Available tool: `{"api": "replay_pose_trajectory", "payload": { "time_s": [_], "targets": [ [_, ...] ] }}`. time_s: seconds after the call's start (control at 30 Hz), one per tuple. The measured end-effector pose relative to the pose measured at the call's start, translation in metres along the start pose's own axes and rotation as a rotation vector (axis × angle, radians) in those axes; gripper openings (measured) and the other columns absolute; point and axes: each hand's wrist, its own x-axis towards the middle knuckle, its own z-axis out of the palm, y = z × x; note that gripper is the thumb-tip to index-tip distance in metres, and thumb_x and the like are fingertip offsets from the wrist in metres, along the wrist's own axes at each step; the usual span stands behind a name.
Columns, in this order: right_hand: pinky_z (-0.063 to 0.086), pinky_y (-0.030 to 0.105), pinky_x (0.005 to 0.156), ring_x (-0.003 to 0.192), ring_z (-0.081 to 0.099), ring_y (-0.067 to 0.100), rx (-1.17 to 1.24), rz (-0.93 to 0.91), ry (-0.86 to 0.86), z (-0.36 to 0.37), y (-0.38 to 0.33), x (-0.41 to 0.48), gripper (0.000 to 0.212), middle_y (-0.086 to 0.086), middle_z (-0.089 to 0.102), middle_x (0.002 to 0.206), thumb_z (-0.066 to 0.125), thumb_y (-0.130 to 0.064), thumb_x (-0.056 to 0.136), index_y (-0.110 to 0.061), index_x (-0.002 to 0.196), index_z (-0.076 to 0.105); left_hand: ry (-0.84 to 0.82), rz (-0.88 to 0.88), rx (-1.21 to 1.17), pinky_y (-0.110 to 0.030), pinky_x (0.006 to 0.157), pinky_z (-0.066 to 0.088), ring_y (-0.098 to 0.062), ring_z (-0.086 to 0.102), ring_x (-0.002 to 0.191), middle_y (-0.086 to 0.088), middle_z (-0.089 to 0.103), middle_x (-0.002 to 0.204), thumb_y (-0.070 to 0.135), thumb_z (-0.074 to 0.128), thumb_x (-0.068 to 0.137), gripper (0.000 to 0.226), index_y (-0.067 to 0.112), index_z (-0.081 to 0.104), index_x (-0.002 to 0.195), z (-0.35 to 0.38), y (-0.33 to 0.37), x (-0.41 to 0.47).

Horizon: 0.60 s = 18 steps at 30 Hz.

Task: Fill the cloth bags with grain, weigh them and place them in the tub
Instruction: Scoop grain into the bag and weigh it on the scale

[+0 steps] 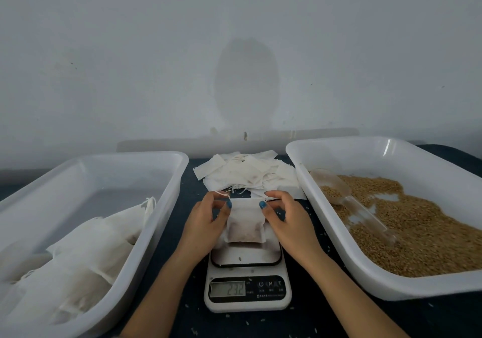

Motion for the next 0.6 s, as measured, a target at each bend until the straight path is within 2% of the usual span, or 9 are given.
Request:
{"api": "replay_pose_trajectory", "payload": {
  "time_s": [0.13, 0.23, 0.3, 0.37, 0.47, 0.6],
  "targets": [
    [0.049, 0.033, 0.089, 0.106, 0.058, 0.009, -0.042, 0.011, -0.017, 0.0, 0.0, 0.0, 0.032, -0.019, 0.066, 0.097, 0.062, -0.04, 0.093, -0.034, 0.123, 0.053, 0.0, -0.023, -0.018, -0.026, 0.084, 0.049, -0.008, 0.061, 0.103, 0.012, 0.065, 0.107, 0.038, 0.061, 0.095, 0.023, 0.028, 0.056, 0.116, 0.0, 0.003, 0.0],
    [0.048, 0.033, 0.092, 0.108, 0.058, 0.009, -0.089, -0.006, -0.027, -0.001, -0.002, 0.0, 0.036, -0.018, 0.068, 0.096, 0.064, -0.042, 0.091, -0.031, 0.125, 0.054, 0.02, -0.025, -0.001, -0.016, 0.073, 0.043, -0.005, 0.061, 0.092, 0.013, 0.067, 0.098, 0.038, 0.071, 0.088, 0.029, 0.032, 0.056, 0.112, -0.001, 0.007, -0.002],
    [0.047, 0.033, 0.092, 0.107, 0.057, 0.008, -0.118, -0.024, -0.027, -0.001, -0.004, -0.001, 0.036, -0.02, 0.068, 0.091, 0.065, -0.044, 0.09, -0.031, 0.122, 0.056, 0.047, 0.002, 0.0, -0.016, 0.071, 0.043, -0.004, 0.061, 0.087, 0.014, 0.066, 0.088, 0.035, 0.077, 0.083, 0.03, 0.03, 0.059, 0.107, -0.001, 0.008, -0.003],
    [0.047, 0.03, 0.088, 0.102, 0.057, 0.007, -0.122, -0.052, -0.011, -0.001, -0.007, -0.002, 0.025, -0.023, 0.065, 0.084, 0.068, -0.042, 0.089, -0.034, 0.11, 0.058, 0.045, 0.035, 0.004, -0.015, 0.069, 0.044, -0.004, 0.06, 0.081, 0.013, 0.065, 0.081, 0.034, 0.078, 0.083, 0.023, 0.03, 0.064, 0.1, -0.002, 0.01, -0.004],
    [0.047, 0.026, 0.08, 0.093, 0.058, 0.005, -0.078, -0.114, 0.022, -0.003, -0.01, -0.003, 0.012, -0.021, 0.064, 0.081, 0.073, -0.035, 0.087, -0.036, 0.089, 0.061, 0.017, 0.08, 0.027, -0.022, 0.069, 0.048, -0.006, 0.06, 0.081, 0.011, 0.066, 0.086, 0.036, 0.076, 0.084, 0.013, 0.042, 0.066, 0.089, -0.002, 0.014, -0.006],
    [0.045, 0.02, 0.079, 0.091, 0.058, 0.001, 0.01, -0.159, 0.052, -0.004, -0.014, -0.003, 0.007, -0.014, 0.066, 0.089, 0.072, -0.027, 0.088, -0.03, 0.09, 0.066, 0.059, 0.151, 0.033, -0.014, 0.061, 0.045, -0.003, 0.058, 0.076, 0.014, 0.063, 0.081, 0.032, 0.072, 0.087, 0.021, 0.044, 0.057, 0.078, -0.007, 0.024, -0.007]
  ]
}}
